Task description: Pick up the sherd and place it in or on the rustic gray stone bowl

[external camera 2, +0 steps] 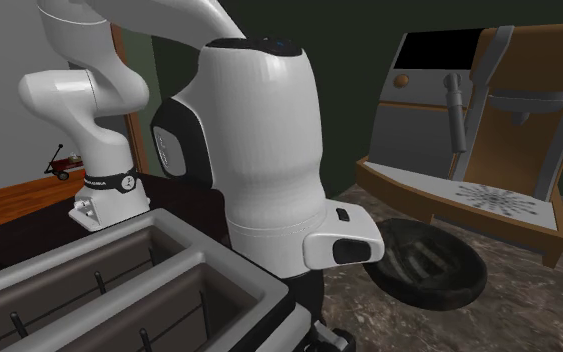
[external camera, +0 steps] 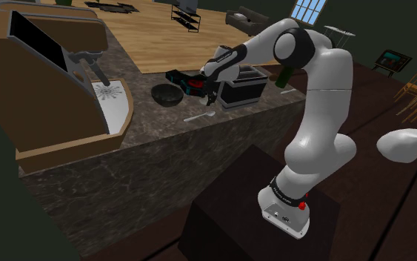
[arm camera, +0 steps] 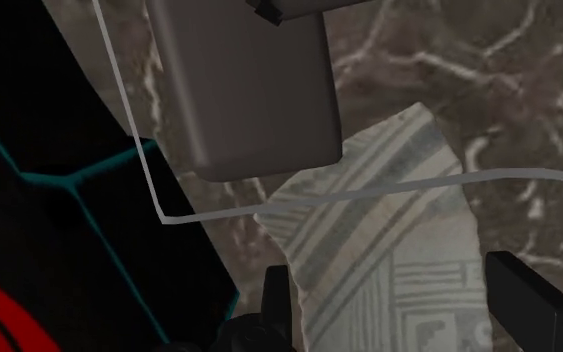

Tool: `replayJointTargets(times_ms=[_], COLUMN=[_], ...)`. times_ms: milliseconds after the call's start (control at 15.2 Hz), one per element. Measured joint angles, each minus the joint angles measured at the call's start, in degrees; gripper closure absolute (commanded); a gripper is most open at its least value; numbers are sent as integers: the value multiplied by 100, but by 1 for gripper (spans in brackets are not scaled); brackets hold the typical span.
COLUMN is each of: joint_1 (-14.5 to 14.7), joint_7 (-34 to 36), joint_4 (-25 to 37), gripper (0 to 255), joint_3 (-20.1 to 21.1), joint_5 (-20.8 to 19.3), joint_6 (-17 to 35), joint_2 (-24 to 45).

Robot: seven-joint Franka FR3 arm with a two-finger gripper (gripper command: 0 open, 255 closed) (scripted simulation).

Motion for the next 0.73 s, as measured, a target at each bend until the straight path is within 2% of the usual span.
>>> replayJointTargets(times_ms=[726], joint_1=[-34], joint_7=[-4], joint_4=[49], gripper=[255], joint_3=[27], joint_5=[39], joint_6=[-591], joint_2=[-540])
